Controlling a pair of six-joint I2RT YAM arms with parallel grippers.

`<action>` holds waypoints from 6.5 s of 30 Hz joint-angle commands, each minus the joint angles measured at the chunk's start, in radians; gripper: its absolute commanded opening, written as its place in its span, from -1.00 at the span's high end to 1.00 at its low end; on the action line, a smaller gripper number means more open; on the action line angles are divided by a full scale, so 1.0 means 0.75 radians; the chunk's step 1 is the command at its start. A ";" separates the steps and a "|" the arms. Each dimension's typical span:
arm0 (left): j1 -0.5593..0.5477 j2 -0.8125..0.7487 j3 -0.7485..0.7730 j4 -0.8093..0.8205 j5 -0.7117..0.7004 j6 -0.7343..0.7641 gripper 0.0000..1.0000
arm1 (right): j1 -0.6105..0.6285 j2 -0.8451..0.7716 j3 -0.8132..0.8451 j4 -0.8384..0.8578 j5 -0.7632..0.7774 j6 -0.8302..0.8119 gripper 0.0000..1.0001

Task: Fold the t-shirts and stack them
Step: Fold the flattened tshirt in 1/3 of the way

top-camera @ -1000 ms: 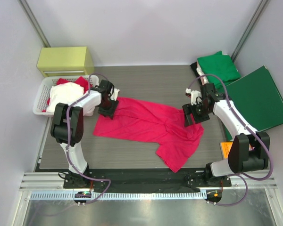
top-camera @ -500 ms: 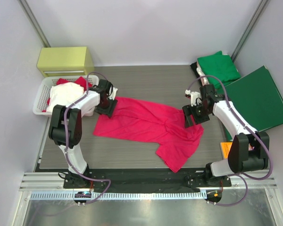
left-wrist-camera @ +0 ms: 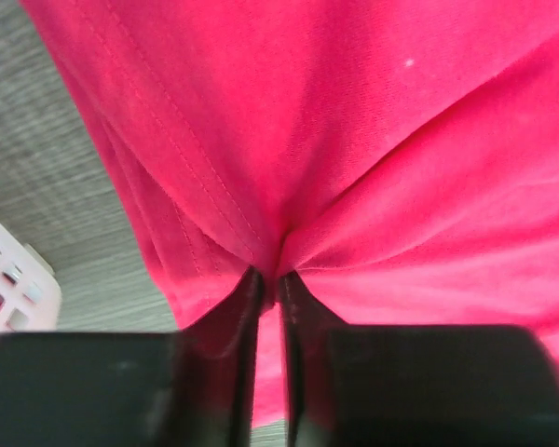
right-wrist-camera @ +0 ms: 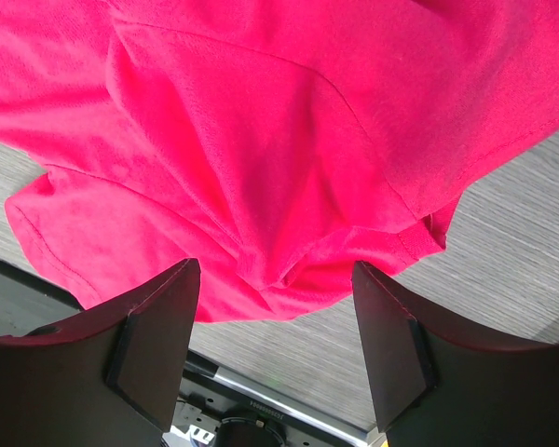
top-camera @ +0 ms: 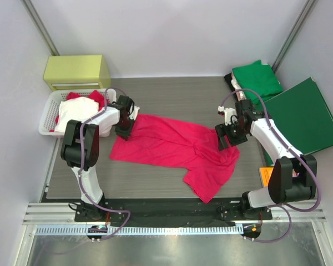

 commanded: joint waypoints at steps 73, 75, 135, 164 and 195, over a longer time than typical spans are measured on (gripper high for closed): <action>0.016 -0.129 0.129 -0.050 -0.111 0.044 1.00 | 0.009 0.067 -0.055 0.074 -0.027 -0.033 -0.33; 0.025 -0.137 0.154 -0.064 -0.101 0.044 1.00 | 0.009 0.067 -0.057 0.076 -0.027 -0.033 -0.33; 0.100 0.029 0.183 -0.007 -0.105 0.074 0.99 | 0.005 0.079 0.103 -0.284 -0.039 -0.127 0.98; 0.145 0.065 0.224 -0.058 -0.146 0.101 -0.22 | -0.018 0.002 0.056 -0.313 0.022 -0.149 -0.50; 0.166 -0.254 -0.026 -0.056 0.201 0.135 -0.32 | -0.030 -0.205 0.046 -0.174 0.028 -0.098 -0.56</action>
